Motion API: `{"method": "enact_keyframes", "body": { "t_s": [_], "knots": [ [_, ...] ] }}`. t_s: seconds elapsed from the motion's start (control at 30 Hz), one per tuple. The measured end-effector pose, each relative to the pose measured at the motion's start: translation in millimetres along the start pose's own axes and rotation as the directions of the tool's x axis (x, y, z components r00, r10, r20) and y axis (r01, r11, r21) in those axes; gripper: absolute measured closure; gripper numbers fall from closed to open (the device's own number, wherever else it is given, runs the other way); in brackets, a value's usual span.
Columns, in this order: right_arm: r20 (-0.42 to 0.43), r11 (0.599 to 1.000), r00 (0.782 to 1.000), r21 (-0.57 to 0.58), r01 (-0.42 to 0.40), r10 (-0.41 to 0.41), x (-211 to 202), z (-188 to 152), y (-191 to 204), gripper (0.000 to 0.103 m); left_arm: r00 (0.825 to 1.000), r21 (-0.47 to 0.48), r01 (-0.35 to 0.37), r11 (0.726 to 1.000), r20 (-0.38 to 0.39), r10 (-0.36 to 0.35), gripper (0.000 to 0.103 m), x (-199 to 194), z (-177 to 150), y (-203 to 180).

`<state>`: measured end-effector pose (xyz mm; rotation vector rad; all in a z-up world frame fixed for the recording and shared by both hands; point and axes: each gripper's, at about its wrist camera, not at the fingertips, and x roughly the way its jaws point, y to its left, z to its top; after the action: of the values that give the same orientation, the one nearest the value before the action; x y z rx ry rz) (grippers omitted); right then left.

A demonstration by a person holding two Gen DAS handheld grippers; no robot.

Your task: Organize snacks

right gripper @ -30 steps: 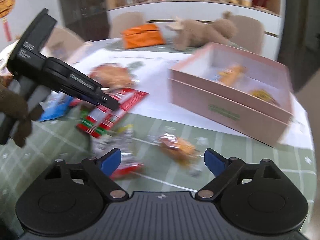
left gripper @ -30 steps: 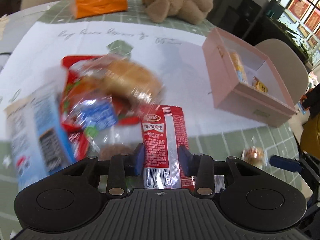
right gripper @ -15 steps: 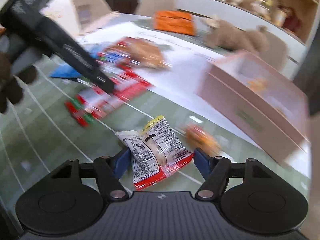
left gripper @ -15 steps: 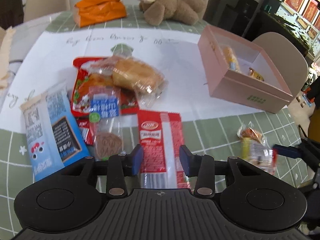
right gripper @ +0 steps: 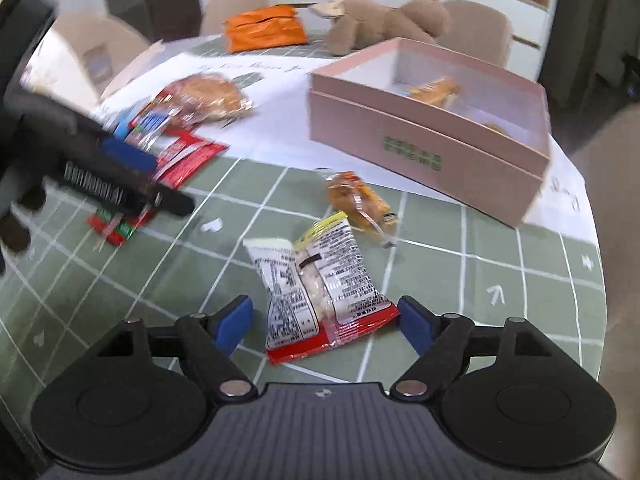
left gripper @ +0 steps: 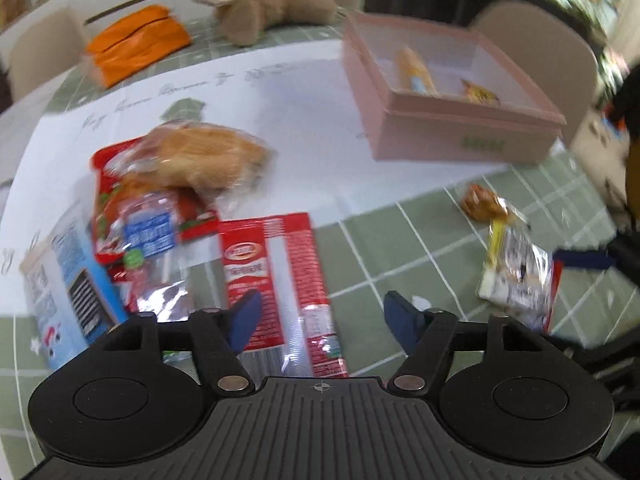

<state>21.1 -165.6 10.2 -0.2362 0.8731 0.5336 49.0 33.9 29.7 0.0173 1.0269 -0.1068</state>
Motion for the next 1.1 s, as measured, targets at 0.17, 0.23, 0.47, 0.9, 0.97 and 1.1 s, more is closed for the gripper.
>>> {"method": "enact_keyframes", "body": {
  "t_s": [0.17, 0.23, 0.47, 0.9, 0.97, 1.1],
  "knots": [
    [0.017, 0.999, 1.000, -0.046, 0.014, -0.013, -1.0, 2.6, 4.6, 0.023, 0.998, -0.047, -0.037, 0.998, -0.042, 0.035, 0.032, 7.3, -3.7, 15.1],
    [0.024, 0.998, 1.000, -0.053, 0.015, -0.014, 0.1, 4.3, 3.7, 0.023, 0.998, -0.046, -0.030, 0.999, -0.048, 0.027, 0.031, 9.3, -0.1, 14.8],
    [0.034, 0.997, 0.999, -0.072, 0.007, -0.005, 10.3, 16.5, 5.7, 0.036, 0.998, -0.004, -0.029, 1.000, -0.055, 0.029, 0.043, 12.9, 7.6, 9.6],
    [0.334, 0.991, 0.933, 0.065, 0.118, -0.132, -94.9, 76.5, -60.2, 0.053, 0.952, -0.035, 0.129, 0.991, 0.284, -0.113, 0.092, -80.4, 67.8, 30.0],
    [0.379, 0.990, 0.916, 0.100, 0.098, -0.129, -108.0, 91.2, -71.0, 0.053, 0.959, -0.035, 0.144, 0.989, 0.253, -0.130, 0.088, -75.0, 72.0, 26.9],
    [0.335, 0.991, 0.934, 0.088, 0.101, -0.125, -92.9, 89.9, -69.4, 0.053, 0.981, -0.004, 0.161, 0.987, 0.108, -0.160, 0.086, -39.1, 49.0, 2.8]
  ]
}}
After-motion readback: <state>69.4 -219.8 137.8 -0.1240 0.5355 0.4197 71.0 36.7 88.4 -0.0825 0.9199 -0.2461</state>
